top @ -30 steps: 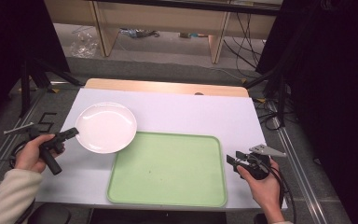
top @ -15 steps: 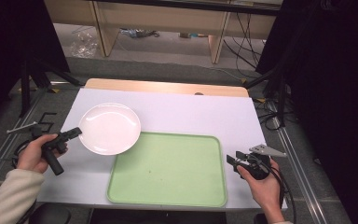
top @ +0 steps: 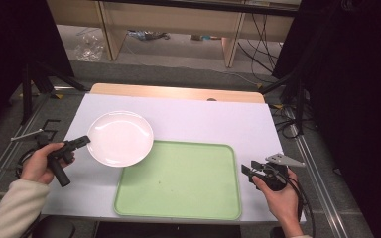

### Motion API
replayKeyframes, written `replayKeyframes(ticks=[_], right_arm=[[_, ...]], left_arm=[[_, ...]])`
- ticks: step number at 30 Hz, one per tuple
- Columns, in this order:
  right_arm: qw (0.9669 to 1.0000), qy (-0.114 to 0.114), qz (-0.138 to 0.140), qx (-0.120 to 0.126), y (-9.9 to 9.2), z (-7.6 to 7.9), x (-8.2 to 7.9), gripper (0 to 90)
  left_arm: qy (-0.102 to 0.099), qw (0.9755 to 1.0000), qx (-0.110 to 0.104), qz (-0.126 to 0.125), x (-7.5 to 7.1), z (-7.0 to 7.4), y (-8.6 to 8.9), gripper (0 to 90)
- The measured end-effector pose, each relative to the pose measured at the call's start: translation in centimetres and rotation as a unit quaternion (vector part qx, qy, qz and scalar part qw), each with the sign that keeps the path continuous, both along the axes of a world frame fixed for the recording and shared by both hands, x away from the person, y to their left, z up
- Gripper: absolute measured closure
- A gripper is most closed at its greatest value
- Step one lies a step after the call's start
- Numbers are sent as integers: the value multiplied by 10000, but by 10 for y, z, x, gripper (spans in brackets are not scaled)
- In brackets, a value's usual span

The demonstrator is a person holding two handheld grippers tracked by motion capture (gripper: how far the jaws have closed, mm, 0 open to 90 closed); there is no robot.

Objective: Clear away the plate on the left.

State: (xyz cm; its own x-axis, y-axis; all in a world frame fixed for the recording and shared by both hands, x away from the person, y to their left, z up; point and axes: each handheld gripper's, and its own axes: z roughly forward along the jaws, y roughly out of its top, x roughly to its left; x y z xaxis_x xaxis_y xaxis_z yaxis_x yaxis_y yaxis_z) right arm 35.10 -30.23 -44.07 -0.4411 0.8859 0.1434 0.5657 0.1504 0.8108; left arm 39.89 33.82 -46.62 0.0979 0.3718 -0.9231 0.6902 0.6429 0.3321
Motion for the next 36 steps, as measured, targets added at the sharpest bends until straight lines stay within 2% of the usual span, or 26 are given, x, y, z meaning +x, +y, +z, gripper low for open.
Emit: replayKeyframes(ticks=[1,2,3,4,5,6,7,9,10,11,12,13,20,21,22,26,28,29,30,33,34,35,36], right_arm=[[10000,33,-12,9,0,0,0,529],[10000,31,-12,7,0,0,0,530],[10000,32,-13,6,0,0,0,530],[10000,29,-12,2,0,0,0,530],[10000,27,-9,3,0,0,0,530],[10000,29,-8,6,0,1,-1,530],[9999,85,-51,-52,0,2,-1,532],[10000,35,-40,-24,0,2,-1,533],[10000,29,-43,-40,-1,2,-1,534],[10000,28,-40,-31,-1,2,-1,534],[10000,37,-37,-20,-1,2,-1,533],[10000,51,-35,-42,-1,2,-1,534],[9999,17,-65,-75,-2,2,-1,533],[10000,-6,-63,-13,-1,1,-1,534],[10000,-4,-67,-10,-1,1,-1,534],[10000,-6,-92,-32,-2,1,-1,534],[10000,2,-69,-12,-1,1,-1,534],[10000,2,-68,-12,-1,1,-1,534],[10000,3,-69,-14,-1,1,-1,534],[10000,-5,-79,-25,-2,1,-1,535],[10000,-11,-87,-37,-2,1,-1,535],[10000,0,-68,-10,-2,1,-1,536],[10000,-5,-78,-15,-2,1,-1,536]], left_arm=[[86,9998,194,-1,0,1,0,859],[86,9998,194,-1,0,1,0,860],[40,10000,12,33,0,1,-3,859],[35,10000,59,39,-1,1,-3,860],[112,9998,168,58,-1,3,-4,861],[-12,10000,91,29,-1,2,-4,860],[17,9999,136,49,-1,2,-4,859],[6,9999,97,29,-1,3,-5,859],[66,9999,105,62,-1,3,-5,859],[77,9998,180,32,-1,3,-6,859],[-6,10000,64,-6,-1,3,-7,859],[91,9998,164,44,-2,5,-8,859],[47,9998,177,6,-2,6,-12,860],[47,9998,177,6,-2,6,-12,860],[-19,9997,243,-40,-2,6,-13,860],[44,9998,191,-49,-2,7,-18,860],[39,9997,205,-117,-2,7,-19,861],[-28,9998,144,-130,-2,6,-22,862],[18,9996,232,-171,-2,7,-23,862],[-19,9997,171,-150,-3,7,-26,861],[71,9994,268,-193,-3,8,-26,862],[79,9995,234,-184,-3,8,-27,862],[-59,9997,132,-187,-3,7,-28,862]])
